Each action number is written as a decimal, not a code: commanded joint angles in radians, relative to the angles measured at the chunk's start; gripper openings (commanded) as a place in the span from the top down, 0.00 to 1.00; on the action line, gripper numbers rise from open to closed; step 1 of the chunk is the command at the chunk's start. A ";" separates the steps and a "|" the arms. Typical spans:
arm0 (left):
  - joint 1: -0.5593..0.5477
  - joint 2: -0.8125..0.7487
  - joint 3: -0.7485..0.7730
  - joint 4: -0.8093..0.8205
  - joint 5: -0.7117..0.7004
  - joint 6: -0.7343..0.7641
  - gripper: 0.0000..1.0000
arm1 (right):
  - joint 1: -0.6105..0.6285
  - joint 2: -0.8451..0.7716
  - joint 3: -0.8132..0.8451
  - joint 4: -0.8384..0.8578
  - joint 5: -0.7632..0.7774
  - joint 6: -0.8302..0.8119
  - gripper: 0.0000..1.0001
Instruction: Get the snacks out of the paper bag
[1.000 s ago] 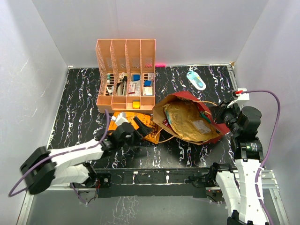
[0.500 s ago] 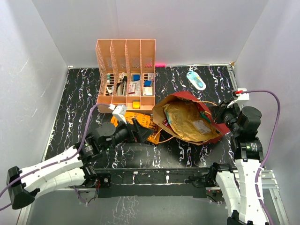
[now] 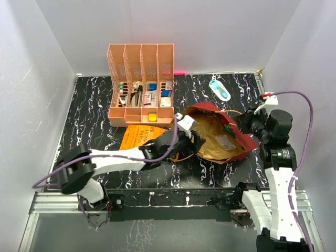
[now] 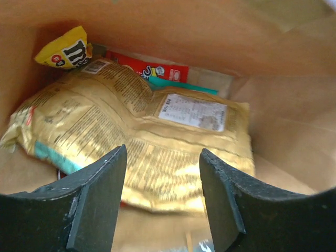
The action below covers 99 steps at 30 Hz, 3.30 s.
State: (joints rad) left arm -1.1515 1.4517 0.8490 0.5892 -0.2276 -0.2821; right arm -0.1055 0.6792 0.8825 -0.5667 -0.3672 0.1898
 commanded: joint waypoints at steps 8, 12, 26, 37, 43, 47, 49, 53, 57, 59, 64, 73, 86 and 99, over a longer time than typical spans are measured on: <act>0.000 0.420 0.198 0.499 -0.231 0.182 0.58 | 0.001 0.112 0.203 -0.037 -0.055 0.018 0.93; 0.005 0.547 0.271 0.607 -0.359 0.265 0.58 | 0.001 0.111 0.187 -0.036 -0.049 0.023 0.92; 0.003 0.404 0.060 0.699 -0.025 0.371 0.38 | 0.001 0.136 0.228 -0.057 -0.077 0.001 0.92; 0.142 0.167 0.112 -0.060 0.450 1.045 0.31 | 0.001 0.132 0.219 -0.054 -0.103 0.000 0.92; 0.174 0.268 0.214 -0.116 0.483 1.325 0.50 | 0.001 0.135 0.227 -0.067 -0.099 -0.002 0.92; 0.185 0.355 0.297 -0.090 0.498 1.354 0.52 | 0.001 0.138 0.236 -0.077 -0.101 -0.003 0.92; 0.184 0.398 0.324 -0.055 0.490 1.366 0.53 | 0.001 0.139 0.240 -0.083 -0.101 -0.004 0.92; 0.184 0.487 0.357 0.078 0.403 1.384 0.53 | 0.002 0.138 0.248 -0.090 -0.097 -0.006 0.93; 0.174 0.569 0.395 0.176 0.282 1.438 0.45 | 0.002 0.140 0.253 -0.090 -0.102 -0.006 0.92; 0.172 0.600 0.408 0.226 0.221 1.454 0.39 | 0.001 0.141 0.254 -0.090 -0.104 -0.006 0.92; 0.175 0.640 0.441 0.251 0.152 1.448 0.34 | 0.001 0.143 0.254 -0.092 -0.104 -0.012 0.92; 0.193 0.738 0.594 0.105 0.095 1.447 0.34 | 0.001 0.144 0.260 -0.101 -0.099 -0.020 0.92; 0.165 0.611 0.416 0.169 0.129 1.388 0.99 | 0.001 0.135 0.228 -0.091 -0.085 -0.021 0.92; 0.070 0.398 0.317 0.137 0.040 1.147 1.00 | 0.001 0.126 0.198 -0.089 -0.039 -0.033 0.92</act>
State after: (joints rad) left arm -1.0485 1.9995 1.1610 0.7525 -0.1581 1.0088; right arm -0.1047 0.8223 1.0878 -0.7013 -0.4435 0.1799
